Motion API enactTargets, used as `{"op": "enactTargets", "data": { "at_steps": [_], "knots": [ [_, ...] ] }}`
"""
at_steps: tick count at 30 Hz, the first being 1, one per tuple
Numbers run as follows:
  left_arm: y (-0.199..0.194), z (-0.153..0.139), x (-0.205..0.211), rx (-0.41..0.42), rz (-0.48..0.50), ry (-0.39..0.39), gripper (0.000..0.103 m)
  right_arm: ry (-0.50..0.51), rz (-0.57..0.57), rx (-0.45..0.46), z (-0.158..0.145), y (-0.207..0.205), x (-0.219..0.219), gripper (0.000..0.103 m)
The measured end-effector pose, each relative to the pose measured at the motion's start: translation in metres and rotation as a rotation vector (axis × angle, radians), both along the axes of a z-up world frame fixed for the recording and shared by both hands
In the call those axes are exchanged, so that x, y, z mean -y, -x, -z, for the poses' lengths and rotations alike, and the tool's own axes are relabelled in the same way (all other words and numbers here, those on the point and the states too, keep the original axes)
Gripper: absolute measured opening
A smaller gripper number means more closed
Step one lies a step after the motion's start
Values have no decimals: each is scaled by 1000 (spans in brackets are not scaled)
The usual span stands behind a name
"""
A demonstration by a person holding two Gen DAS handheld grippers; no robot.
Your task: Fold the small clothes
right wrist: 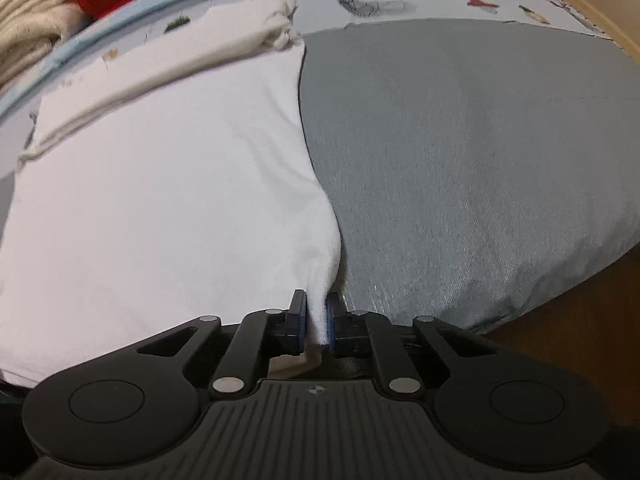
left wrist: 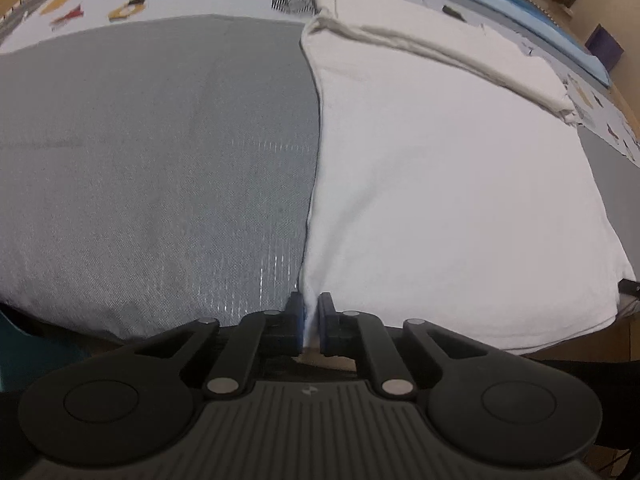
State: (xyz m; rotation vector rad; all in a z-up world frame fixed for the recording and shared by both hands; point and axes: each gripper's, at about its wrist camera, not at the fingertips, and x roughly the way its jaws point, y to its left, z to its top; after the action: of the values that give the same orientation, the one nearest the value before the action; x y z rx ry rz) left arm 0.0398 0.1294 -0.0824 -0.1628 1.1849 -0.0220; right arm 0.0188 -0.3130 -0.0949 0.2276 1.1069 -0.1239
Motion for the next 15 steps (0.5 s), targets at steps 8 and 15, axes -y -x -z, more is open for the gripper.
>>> {"op": "enactTargets", "data": {
  "at_steps": [8, 15],
  "knots": [
    [14, -52, 6, 166, 63, -39, 6, -33, -29, 210, -60, 16, 0, 9],
    [21, -120, 5, 293, 146, -44, 5, -90, -73, 367, -128, 29, 9, 8]
  ]
}}
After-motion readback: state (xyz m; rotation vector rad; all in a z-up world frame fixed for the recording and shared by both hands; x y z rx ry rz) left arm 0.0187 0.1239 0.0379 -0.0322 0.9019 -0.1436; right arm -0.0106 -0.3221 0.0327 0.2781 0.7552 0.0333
